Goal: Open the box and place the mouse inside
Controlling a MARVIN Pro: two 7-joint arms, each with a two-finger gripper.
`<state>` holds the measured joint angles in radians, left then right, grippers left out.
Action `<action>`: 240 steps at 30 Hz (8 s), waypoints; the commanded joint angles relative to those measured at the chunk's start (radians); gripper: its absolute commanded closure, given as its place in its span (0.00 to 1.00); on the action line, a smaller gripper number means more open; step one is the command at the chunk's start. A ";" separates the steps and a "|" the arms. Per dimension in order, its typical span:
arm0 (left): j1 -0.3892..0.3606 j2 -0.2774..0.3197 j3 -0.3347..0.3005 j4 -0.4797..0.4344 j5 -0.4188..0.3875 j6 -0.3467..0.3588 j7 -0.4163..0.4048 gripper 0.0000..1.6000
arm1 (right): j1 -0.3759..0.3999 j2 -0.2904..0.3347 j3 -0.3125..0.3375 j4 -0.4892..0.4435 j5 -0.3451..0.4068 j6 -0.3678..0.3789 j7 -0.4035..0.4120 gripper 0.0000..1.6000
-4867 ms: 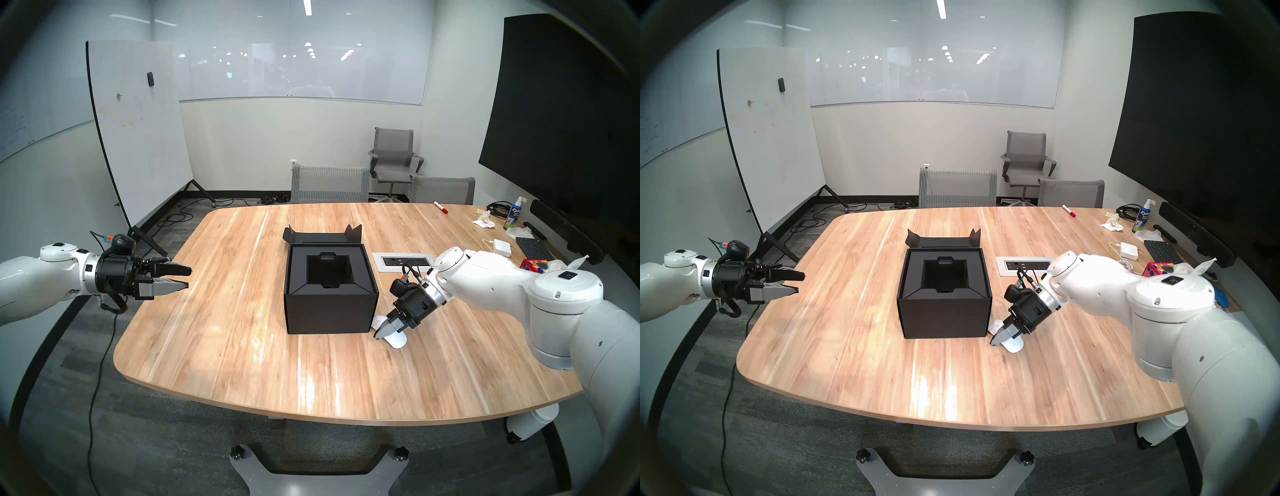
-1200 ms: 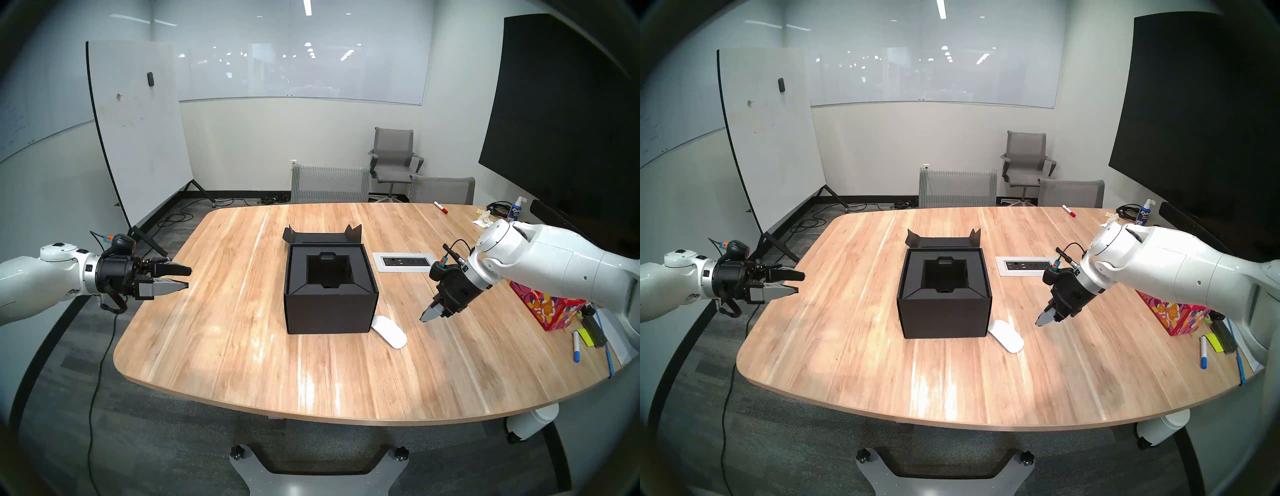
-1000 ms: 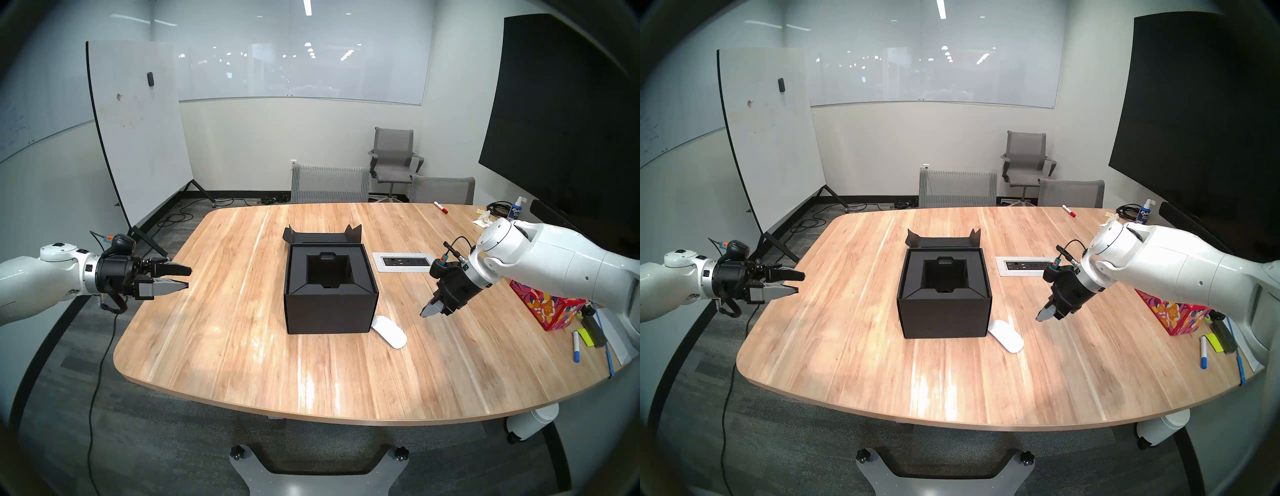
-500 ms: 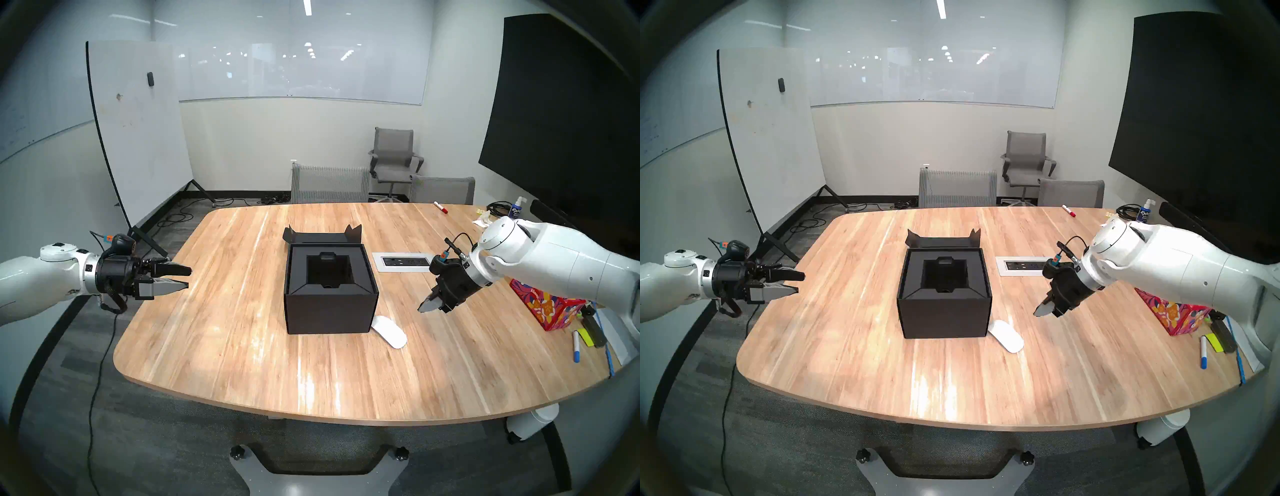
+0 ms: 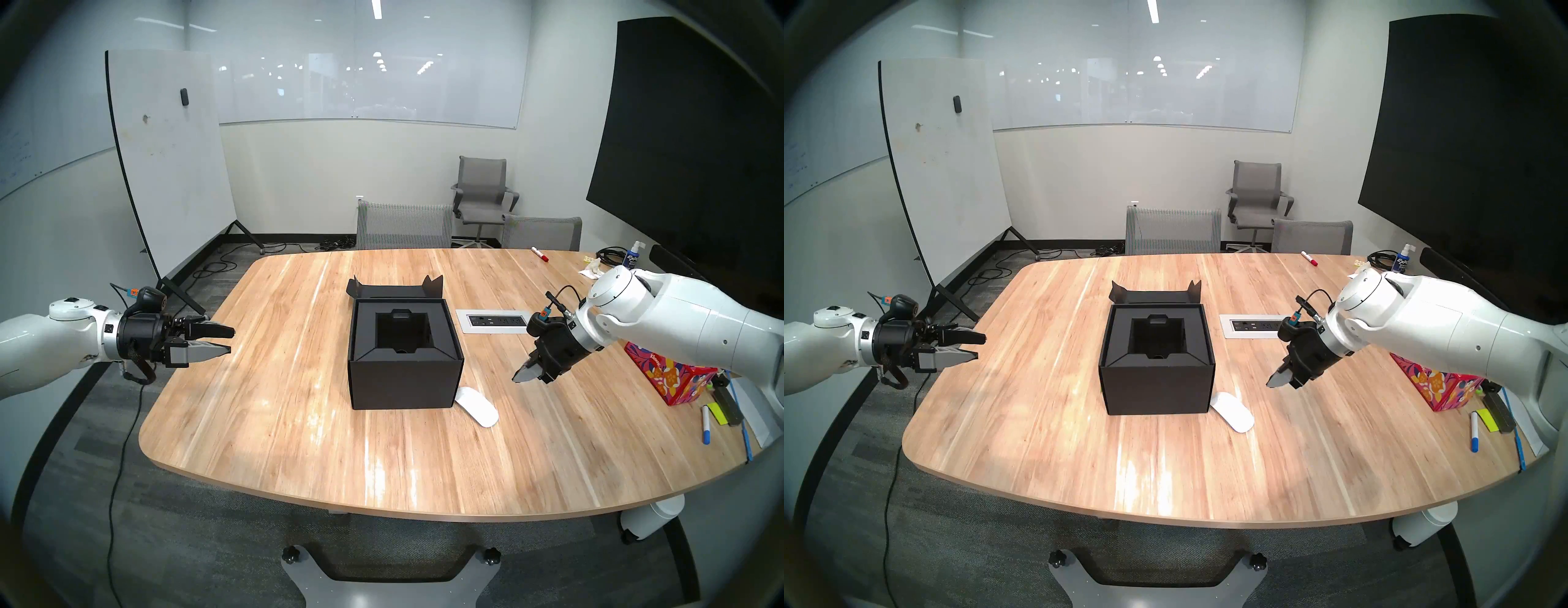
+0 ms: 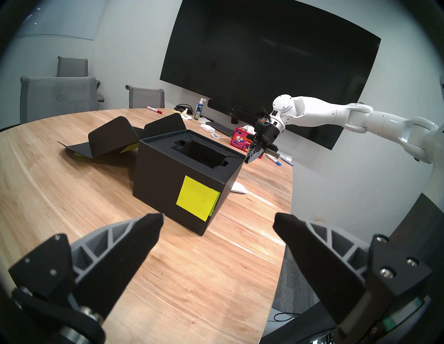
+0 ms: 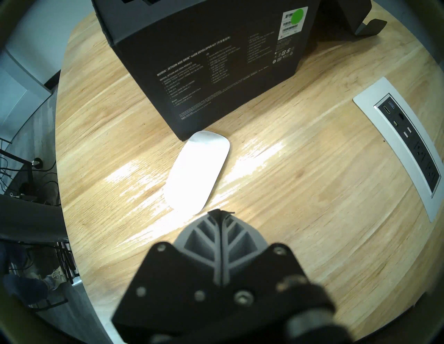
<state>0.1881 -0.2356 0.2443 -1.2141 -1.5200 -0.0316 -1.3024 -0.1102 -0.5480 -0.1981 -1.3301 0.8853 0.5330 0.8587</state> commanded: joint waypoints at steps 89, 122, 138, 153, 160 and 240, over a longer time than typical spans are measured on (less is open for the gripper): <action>-0.011 -0.002 -0.011 -0.002 -0.008 0.001 0.000 0.00 | -0.002 -0.061 0.029 -0.039 0.055 0.044 -0.022 0.00; -0.011 -0.002 -0.011 -0.002 -0.009 0.001 0.000 0.00 | -0.056 -0.170 0.022 0.094 0.083 0.027 0.022 0.00; -0.011 -0.002 -0.011 -0.003 -0.009 0.001 0.000 0.00 | -0.074 -0.205 0.019 0.134 0.090 0.033 0.030 0.00; -0.011 -0.002 -0.011 -0.003 -0.009 0.001 0.000 0.00 | -0.073 -0.217 0.017 0.137 0.096 0.109 0.011 0.00; -0.011 -0.002 -0.011 -0.003 -0.009 0.001 0.000 0.00 | -0.073 -0.223 0.014 0.139 0.095 0.141 0.009 0.00; -0.011 -0.002 -0.011 -0.002 -0.008 0.001 0.000 0.00 | -0.045 -0.290 -0.019 0.159 0.020 0.264 0.038 0.00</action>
<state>0.1881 -0.2356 0.2442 -1.2141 -1.5201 -0.0315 -1.3024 -0.1927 -0.8119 -0.2154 -1.1797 0.9203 0.7698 0.8819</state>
